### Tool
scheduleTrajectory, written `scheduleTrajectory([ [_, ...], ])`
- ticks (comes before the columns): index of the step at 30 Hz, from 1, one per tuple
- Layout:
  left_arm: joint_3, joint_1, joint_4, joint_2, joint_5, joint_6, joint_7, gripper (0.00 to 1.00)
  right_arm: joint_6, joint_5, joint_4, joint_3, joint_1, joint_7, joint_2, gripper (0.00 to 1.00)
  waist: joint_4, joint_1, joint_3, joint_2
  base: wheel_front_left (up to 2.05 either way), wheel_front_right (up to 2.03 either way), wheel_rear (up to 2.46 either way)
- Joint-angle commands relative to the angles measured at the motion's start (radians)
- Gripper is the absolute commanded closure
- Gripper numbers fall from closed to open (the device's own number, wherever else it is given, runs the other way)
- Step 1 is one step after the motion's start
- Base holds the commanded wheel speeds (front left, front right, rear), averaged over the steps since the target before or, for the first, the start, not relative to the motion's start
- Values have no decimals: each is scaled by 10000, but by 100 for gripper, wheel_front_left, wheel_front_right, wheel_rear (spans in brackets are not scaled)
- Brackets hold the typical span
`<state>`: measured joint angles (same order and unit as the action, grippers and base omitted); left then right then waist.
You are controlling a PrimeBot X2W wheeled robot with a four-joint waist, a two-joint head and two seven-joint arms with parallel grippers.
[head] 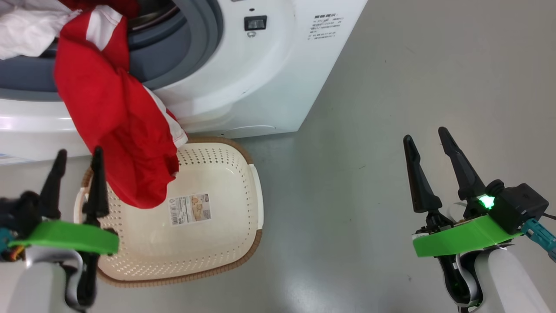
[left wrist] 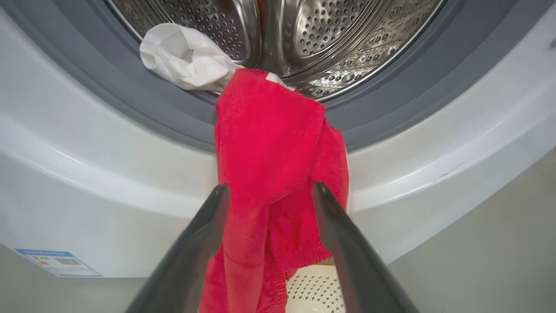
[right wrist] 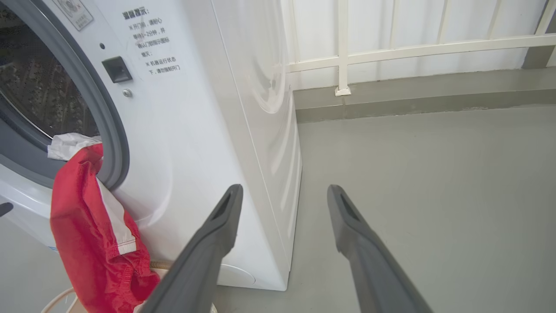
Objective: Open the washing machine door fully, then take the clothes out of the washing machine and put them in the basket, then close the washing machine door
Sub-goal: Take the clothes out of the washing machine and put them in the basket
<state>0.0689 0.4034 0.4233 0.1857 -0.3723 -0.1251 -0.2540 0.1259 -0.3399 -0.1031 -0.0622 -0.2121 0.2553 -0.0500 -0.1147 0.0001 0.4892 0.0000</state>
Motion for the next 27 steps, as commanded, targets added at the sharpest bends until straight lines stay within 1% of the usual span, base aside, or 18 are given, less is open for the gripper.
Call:
scheduleTrajectory([
  [1,192,297,176,459,-110,-56,-78,0,48,83,262,-250,10,65,-3,0,-31,-1,55,0,0,0,0],
  [5,-126,1128,1303,835,-311,-56,-78,0,48,57,279,-281,-56,65,-3,0,-97,-1,193,0,0,0,0],
  [9,-471,1814,2260,1091,-596,-56,-78,0,48,21,300,-302,-120,65,-3,0,-184,-1,315,0,0,0,0],
  [15,-1020,2482,3064,1361,-1002,-56,-78,0,48,2,340,-264,-166,65,-3,0,-245,-1,446,0,0,0,0],
  [24,-1773,3091,3605,1641,-1843,-56,-78,0,48,-15,373,-225,-249,65,-3,0,-297,-1,553,0,0,0,0],
  [25,-1857,3127,3602,1671,-1913,-56,-78,7,48,-16,374,-226,-254,65,-3,0,-297,-1,559,0,0,0,0],
  [26,-1940,3150,3584,1687,-1983,-56,-78,39,48,-20,374,-227,-259,65,-3,0,-297,-1,559,0,0,0,0],
  [27,-2037,3157,3557,1694,-2044,-56,-78,53,48,-22,374,-224,-259,65,-3,0,-293,-1,554,0,0,0,0],
])
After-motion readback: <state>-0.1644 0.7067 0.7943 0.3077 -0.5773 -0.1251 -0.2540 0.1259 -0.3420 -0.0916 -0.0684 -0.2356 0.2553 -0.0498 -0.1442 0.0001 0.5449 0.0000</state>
